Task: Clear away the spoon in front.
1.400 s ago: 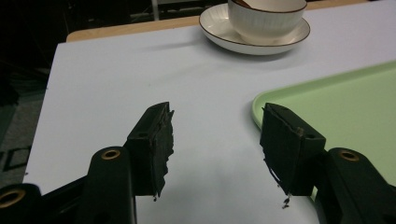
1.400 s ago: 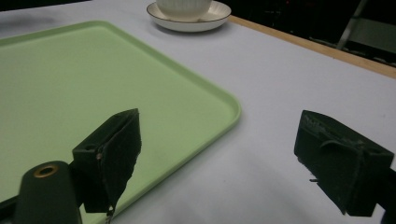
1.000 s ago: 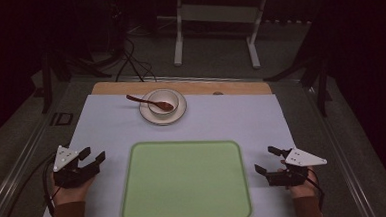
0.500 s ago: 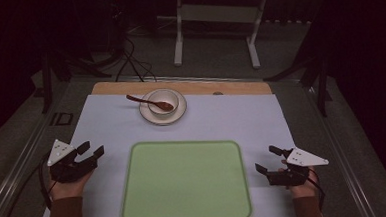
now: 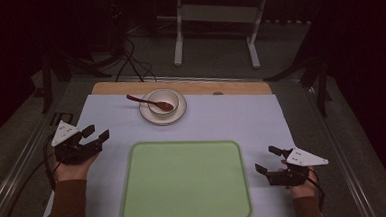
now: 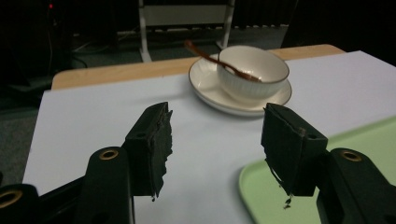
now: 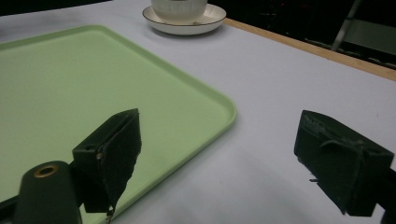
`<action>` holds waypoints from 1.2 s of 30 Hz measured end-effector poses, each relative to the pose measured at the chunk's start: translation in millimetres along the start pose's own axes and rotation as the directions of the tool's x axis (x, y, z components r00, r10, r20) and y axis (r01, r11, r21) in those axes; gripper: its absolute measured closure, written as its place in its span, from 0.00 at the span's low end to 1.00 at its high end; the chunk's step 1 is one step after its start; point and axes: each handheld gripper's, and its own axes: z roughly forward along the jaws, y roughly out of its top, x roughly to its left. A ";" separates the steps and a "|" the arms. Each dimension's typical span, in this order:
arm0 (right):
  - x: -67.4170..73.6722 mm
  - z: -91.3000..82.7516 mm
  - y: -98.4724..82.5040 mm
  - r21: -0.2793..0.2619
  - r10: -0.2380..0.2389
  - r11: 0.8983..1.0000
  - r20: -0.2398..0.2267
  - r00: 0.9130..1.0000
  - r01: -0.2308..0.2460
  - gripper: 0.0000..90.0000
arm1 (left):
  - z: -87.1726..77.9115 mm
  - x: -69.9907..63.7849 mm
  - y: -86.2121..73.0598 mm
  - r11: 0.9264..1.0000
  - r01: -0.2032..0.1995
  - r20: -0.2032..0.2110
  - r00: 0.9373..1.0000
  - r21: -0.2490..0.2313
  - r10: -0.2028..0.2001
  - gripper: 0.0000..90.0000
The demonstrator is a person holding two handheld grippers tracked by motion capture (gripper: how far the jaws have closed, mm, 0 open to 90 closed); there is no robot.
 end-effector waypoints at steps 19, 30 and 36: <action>-0.4 0.1 0.0 -0.002 0.005 1.000 -0.006 1.000 -0.005 0.16 | 38.9 -7.4 37.2 0.999 0.029 0.034 0.999 -0.031 -0.028 0.45; -0.6 -0.1 0.2 -0.002 0.005 1.000 -0.008 1.000 -0.005 0.16 | 55.8 -6.8 47.7 0.999 -0.010 0.043 0.999 -0.032 0.011 0.45; -0.8 -0.3 0.1 -0.003 0.007 1.000 -0.006 1.000 -0.007 0.16 | 65.3 -2.9 52.6 0.999 -0.002 0.041 0.999 -0.035 0.003 0.45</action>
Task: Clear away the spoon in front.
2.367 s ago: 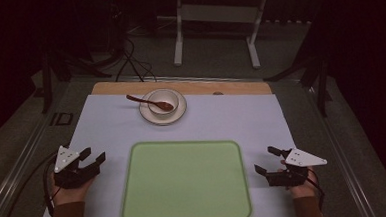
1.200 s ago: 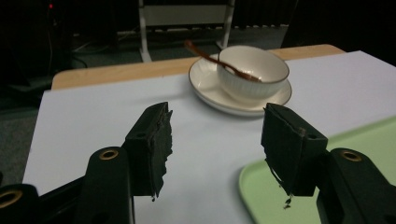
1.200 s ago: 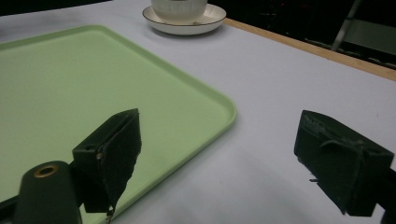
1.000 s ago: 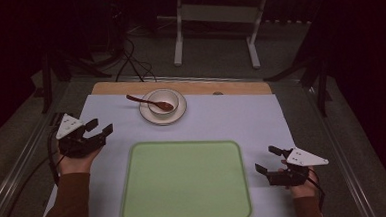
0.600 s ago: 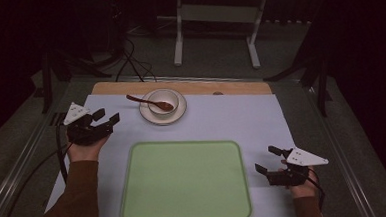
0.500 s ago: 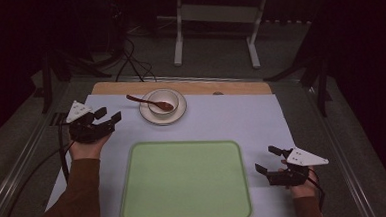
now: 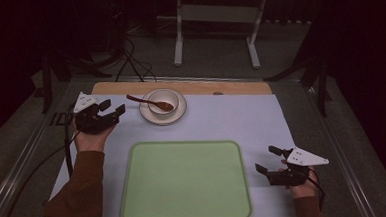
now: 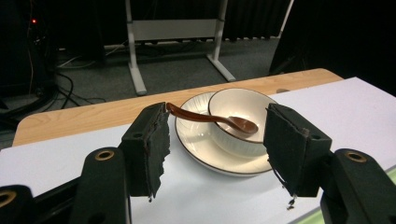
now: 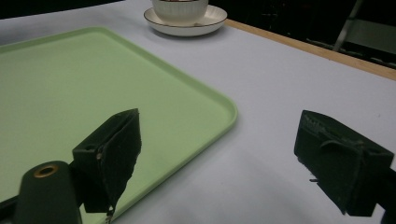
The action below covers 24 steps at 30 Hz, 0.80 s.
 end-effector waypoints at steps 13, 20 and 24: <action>0.2 0.4 0.0 0.002 -0.001 1.000 -0.002 1.000 0.001 0.16 | 17.1 8.2 11.8 1.000 -0.020 -0.017 1.000 -0.005 0.019 0.44; 0.2 0.4 0.0 0.001 -0.001 1.000 -0.004 1.000 0.001 0.16 | 23.3 16.4 15.9 0.999 0.028 -0.020 0.999 -0.041 -0.029 0.44; 0.2 0.5 0.0 0.002 0.000 1.000 -0.005 1.000 0.000 0.16 | 29.3 24.3 17.6 0.997 0.055 -0.028 0.998 -0.049 -0.057 0.44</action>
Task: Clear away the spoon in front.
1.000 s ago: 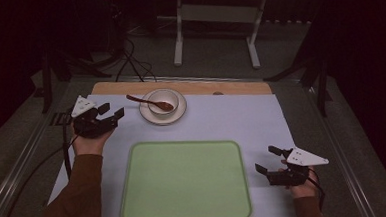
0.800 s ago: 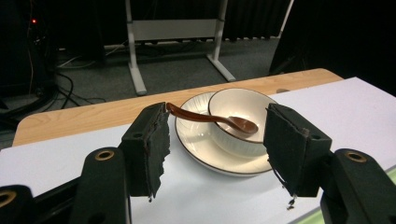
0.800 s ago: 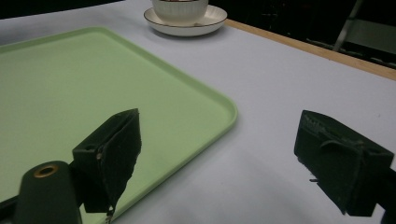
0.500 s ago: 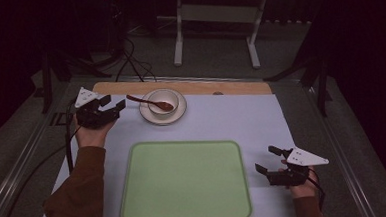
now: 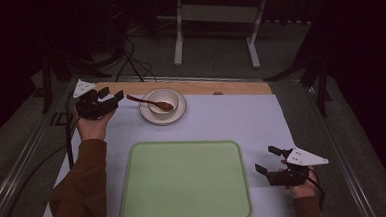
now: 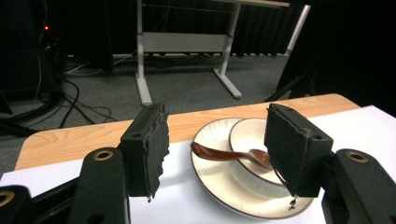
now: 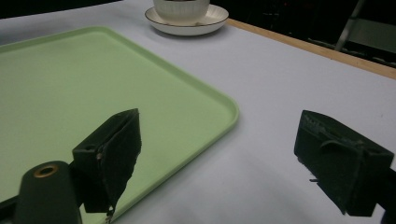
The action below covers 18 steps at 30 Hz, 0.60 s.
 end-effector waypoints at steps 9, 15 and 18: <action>-0.1 0.5 -0.1 0.001 0.000 1.000 -0.002 1.000 0.000 0.16 | 15.1 2.9 3.7 1.000 -0.015 -0.009 1.000 0.017 0.015 0.43; -0.1 0.5 -0.1 0.002 0.000 1.000 -0.002 1.000 0.000 0.16 | 28.2 1.1 1.4 0.999 -0.014 -0.008 1.000 0.047 0.014 0.43; -0.2 0.2 0.0 0.000 0.001 1.000 -0.002 1.000 -0.001 0.16 | 35.9 1.4 -0.5 0.997 -0.011 -0.010 1.000 0.070 0.012 0.43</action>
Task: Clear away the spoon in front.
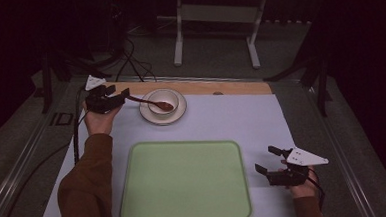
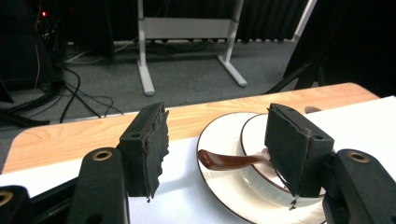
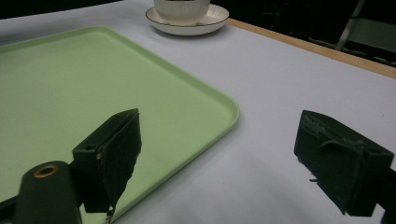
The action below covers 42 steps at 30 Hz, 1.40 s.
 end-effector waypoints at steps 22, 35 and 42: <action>-0.7 -0.9 0.1 0.000 0.000 1.000 -0.001 1.000 0.000 0.16 | 47.6 -1.5 -29.1 0.980 0.129 0.057 0.989 0.153 -0.139 0.57; -0.8 0.4 -0.3 0.019 -0.003 1.000 0.011 1.000 0.002 0.16 | 34.2 -8.9 -25.8 0.988 0.131 0.147 0.979 0.079 -0.141 0.84; -0.7 0.7 -0.3 0.020 -0.002 1.000 0.008 1.000 0.002 0.16 | 20.2 -14.1 -21.8 0.996 0.074 0.156 0.984 0.052 -0.081 0.91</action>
